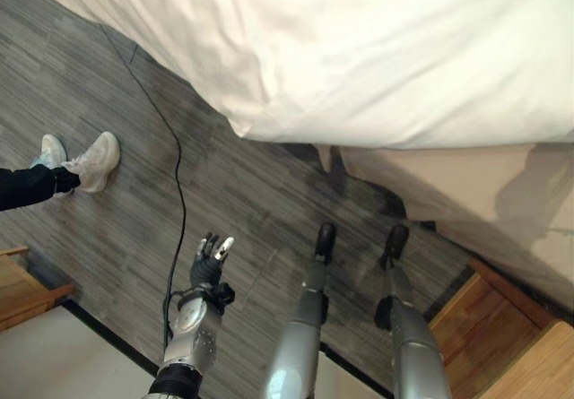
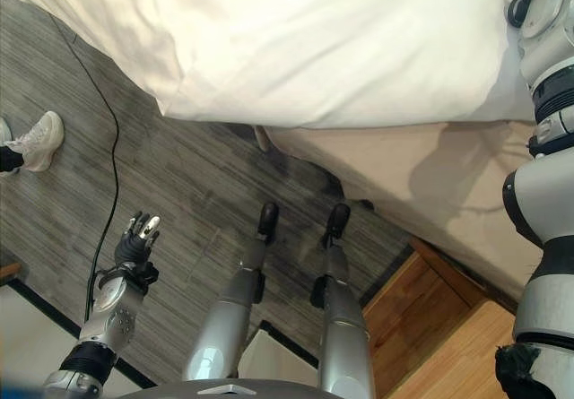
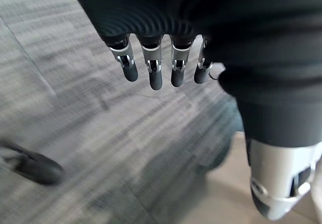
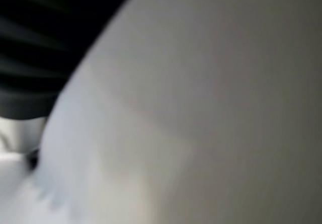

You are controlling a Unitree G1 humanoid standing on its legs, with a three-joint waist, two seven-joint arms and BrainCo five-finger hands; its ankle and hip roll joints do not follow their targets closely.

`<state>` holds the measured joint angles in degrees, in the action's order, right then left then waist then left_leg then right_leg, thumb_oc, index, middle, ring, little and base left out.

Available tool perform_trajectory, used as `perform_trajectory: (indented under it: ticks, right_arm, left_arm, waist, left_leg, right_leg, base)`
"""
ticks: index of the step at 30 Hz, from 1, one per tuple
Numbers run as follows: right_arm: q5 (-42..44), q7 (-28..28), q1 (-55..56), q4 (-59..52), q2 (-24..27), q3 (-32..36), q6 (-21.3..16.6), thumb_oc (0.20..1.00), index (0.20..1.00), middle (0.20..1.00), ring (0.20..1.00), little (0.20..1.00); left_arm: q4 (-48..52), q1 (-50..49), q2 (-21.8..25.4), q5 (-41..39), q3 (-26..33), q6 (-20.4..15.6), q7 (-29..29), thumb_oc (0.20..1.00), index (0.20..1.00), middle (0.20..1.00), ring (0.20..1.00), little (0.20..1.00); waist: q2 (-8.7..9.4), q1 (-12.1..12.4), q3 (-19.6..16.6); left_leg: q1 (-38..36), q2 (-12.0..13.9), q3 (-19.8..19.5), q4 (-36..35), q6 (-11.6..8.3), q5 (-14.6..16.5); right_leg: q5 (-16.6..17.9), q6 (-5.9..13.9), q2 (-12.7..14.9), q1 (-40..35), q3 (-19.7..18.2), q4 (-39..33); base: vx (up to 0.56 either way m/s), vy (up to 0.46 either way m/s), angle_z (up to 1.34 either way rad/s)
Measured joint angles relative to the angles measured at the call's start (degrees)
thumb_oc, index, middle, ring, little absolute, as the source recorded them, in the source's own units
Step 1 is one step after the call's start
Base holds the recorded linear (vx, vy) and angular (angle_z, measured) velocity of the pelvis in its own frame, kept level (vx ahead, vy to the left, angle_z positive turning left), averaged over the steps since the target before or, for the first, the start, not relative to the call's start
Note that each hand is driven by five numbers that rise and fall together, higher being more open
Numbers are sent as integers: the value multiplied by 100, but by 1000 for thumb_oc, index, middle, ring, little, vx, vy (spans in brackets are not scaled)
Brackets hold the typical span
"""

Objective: Making the bed.

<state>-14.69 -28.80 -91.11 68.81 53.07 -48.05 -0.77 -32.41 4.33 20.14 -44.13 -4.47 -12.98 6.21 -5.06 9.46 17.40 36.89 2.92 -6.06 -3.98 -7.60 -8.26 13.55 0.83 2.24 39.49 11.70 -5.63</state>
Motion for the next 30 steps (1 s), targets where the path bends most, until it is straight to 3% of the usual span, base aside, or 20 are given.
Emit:
perform_trajectory:
  ticks: [3,6,7,8,9,11,14,16,17,18,21,25,27,30]
  right_arm:
    - [0,48,188,-348,-20,22,-12,200,200,200,200,200]
    - [-3,119,1135,-1986,81,533,174,200,200,200,200,200]
    - [-35,129,1809,-2814,112,904,185,200,200,200,200,200]
    - [-70,212,2601,-3993,171,1716,395,200,200,200,200,200]
    - [-169,126,3799,-5368,49,2521,310,200,200,200,200,200]
    - [-348,147,4485,-5472,1,2589,210,200,200,200,200,200]
    - [-343,172,5852,-5525,-245,3425,236,200,200,200,200,200]
    - [-342,223,7199,-6056,-852,4429,194,200,200,200,200,200]
    - [-331,274,8024,-6086,-1446,4629,173,501,501,501,501,501]
    - [-317,363,8193,-6023,-1579,4493,216,1000,1000,1000,1000,1000]
    - [-279,502,8724,-5287,-2140,4298,207,1000,1000,1000,1000,1000]
    - [-337,637,8845,-4028,-2677,4249,157,1000,1000,1000,1000,1000]
    - [-351,679,8946,-3223,-2787,4096,281,1000,1000,1000,1000,1000]
    - [-405,750,9184,-2556,-2890,3932,523,1000,1000,1000,1000,1000]
  left_arm:
    - [21,109,15,-18,64,-23,10,1000,1000,1000,1000,1000]
    - [23,265,-1,-17,71,-19,84,1000,1000,1000,1000,1000]
    - [41,288,-2,-13,79,-16,138,1000,1000,1000,1000,1000]
    - [131,339,-68,-12,182,9,213,1000,1000,1000,1000,1000]
    - [179,262,-206,-13,417,15,306,1000,1000,1000,1000,1000]
    - [106,313,-232,-5,429,67,377,1000,1000,1000,1000,1000]
    - [208,309,-250,-4,401,77,471,1000,1000,1000,1000,1000]
    - [293,330,-368,2,374,172,530,1000,1000,1000,1000,1000]
    - [291,247,-463,23,372,235,564,1000,1000,1000,1000,1000]
    - [291,167,-473,40,368,249,586,1000,1000,1000,1000,1000]
    - [271,25,-537,87,366,390,603,1000,1000,1000,1000,1000]
    - [201,-149,-641,233,388,527,593,1000,1000,1000,1000,1000]
    - [164,-387,-720,256,317,611,580,1000,1000,1000,1000,1000]
    - [105,-577,-762,263,298,620,580,1000,1000,1000,1000,1000]
  waist:
    - [26,-28,-7]
    - [95,-242,27]
    - [176,-432,35]
    - [227,-435,67]
    - [286,-571,92]
    - [404,-904,104]
    - [556,-1195,59]
    - [580,-1215,57]
    - [619,-1324,51]
    - [633,-1394,45]
    - [674,-1706,-93]
    - [726,-1756,-258]
    - [700,-1761,-505]
    - [712,-1890,-565]
  left_leg:
    - [-79,-13,128,-7,1,0]
    - [-455,-10,252,-95,15,-1]
    - [-699,-7,348,-117,51,7]
    - [-821,-7,390,-116,95,35]
    - [-1092,-5,459,-129,169,95]
    - [-1582,-35,627,-136,250,216]
    - [-1970,-53,742,-128,260,284]
    - [-2163,-41,763,-133,276,309]
    - [-2481,-24,811,-141,325,373]
    - [-2624,-26,851,-168,328,408]
    - [-2970,-85,1026,-170,354,533]
    - [-3236,-135,1356,-170,472,565]
    - [-3337,-145,1480,-173,519,625]
    - [-3416,-162,1526,-172,552,636]
  right_leg:
    - [31,51,8,-24,-139,0]
    - [53,76,-5,-302,-280,1]
    - [52,78,-14,-470,-366,1]
    - [56,70,-27,-587,-429,1]
    - [35,98,-27,-828,-466,1]
    - [-45,197,-2,-1245,-649,-1]
    - [-98,263,1,-1560,-770,-1]
    - [-90,249,-14,-1777,-760,-1]
    - [-137,265,-31,-2077,-795,-4]
    - [-174,251,-31,-2189,-831,-6]
    - [-222,210,-9,-2434,-1046,-16]
    - [-205,231,-1,-2550,-1358,-28]
    - [-196,249,11,-2602,-1431,-37]
    - [-192,256,25,-2650,-1463,-39]
  base:
    - [-22,78,-20]
    - [-7,130,-17]
    - [19,137,-21]
    - [-16,71,-29]
    - [-8,104,-30]
    - [-13,101,-37]
    - [-18,106,-18]
    - [23,77,-9]
    - [40,76,-15]
    - [10,51,-30]
    - [-4,77,-29]
    - [-16,64,-40]
    - [-5,37,-33]
    - [-3,18,-10]
